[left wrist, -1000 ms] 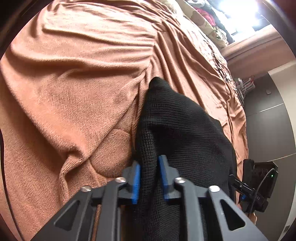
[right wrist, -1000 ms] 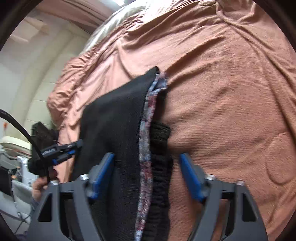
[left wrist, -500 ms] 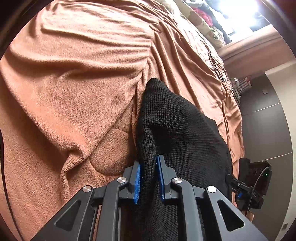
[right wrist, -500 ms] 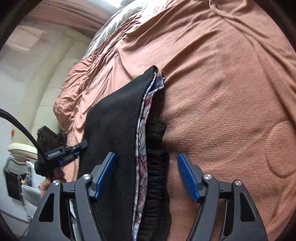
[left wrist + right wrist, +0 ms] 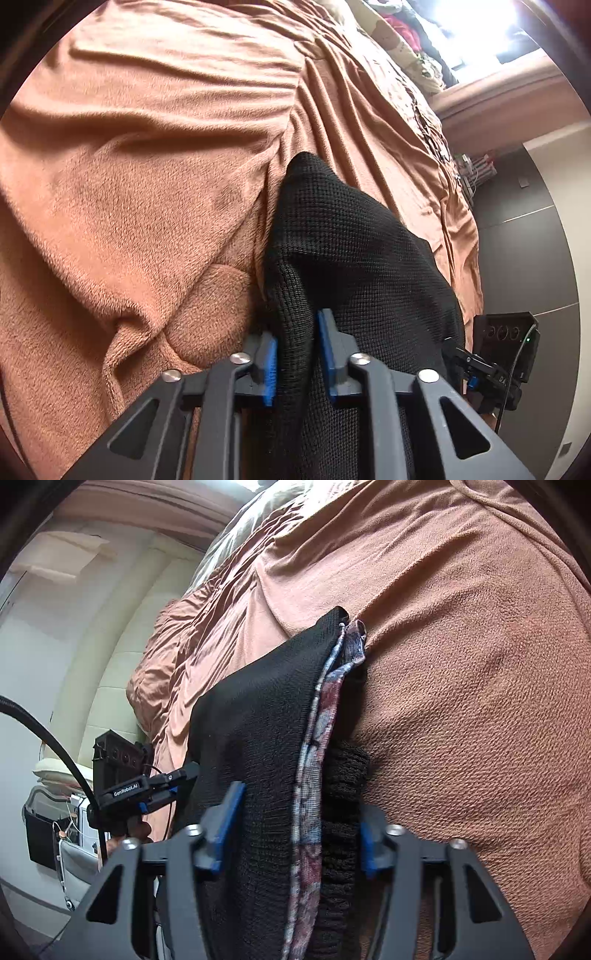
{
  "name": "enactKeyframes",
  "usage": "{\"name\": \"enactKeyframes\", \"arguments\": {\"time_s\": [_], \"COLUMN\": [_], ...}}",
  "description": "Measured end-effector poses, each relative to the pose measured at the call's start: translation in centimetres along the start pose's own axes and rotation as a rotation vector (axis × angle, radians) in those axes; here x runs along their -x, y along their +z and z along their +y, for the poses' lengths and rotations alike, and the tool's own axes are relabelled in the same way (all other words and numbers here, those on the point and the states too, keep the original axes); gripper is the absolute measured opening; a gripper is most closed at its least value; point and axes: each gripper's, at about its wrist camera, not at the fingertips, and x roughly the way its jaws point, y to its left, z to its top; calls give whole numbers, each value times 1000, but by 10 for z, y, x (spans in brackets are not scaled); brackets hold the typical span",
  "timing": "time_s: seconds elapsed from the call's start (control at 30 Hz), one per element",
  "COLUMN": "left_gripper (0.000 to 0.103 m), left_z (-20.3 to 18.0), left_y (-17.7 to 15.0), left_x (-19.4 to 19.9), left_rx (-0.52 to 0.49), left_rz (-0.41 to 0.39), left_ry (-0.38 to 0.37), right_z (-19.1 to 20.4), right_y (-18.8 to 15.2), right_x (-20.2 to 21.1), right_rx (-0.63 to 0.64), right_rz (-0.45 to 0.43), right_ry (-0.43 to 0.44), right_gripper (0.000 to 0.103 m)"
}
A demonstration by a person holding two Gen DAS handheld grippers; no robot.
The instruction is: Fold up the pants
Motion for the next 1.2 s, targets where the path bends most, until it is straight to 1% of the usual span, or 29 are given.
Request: {"name": "enactKeyframes", "arguments": {"time_s": [0.03,0.1,0.2,0.3,0.47,0.63,0.67,0.9,1.2], "left_gripper": [15,13,12,11,10,9,9,9,9], "left_z": [-1,-6,-12,-14,-21,-30,-33,-45,-45], "left_y": [0,-2,-3,-4,-9,-14,-14,-20,-26], "left_x": [3,11,21,30,44,63,68,99,122], "left_rx": [-7,-32,-55,-59,-84,-109,-120,-156,-163], "left_rz": [-11,-37,-62,-77,-112,-150,-159,-208,-237], "left_ry": [-4,-12,-11,-15,-19,-59,-62,-86,-126], "right_z": [2,9,21,30,47,64,61,77,96], "right_y": [-1,-4,-10,-17,-29,-47,-51,-80,-114], "right_x": [2,9,15,18,26,38,44,65,86], "right_rx": [13,46,93,128,179,218,220,275,339], "right_rz": [-6,-27,-54,-76,-119,-170,-176,-254,-333], "right_ry": [-1,-11,-36,-60,-69,-74,-70,-81,-83], "right_gripper": [33,28,26,25,24,24,24,23,23]}}
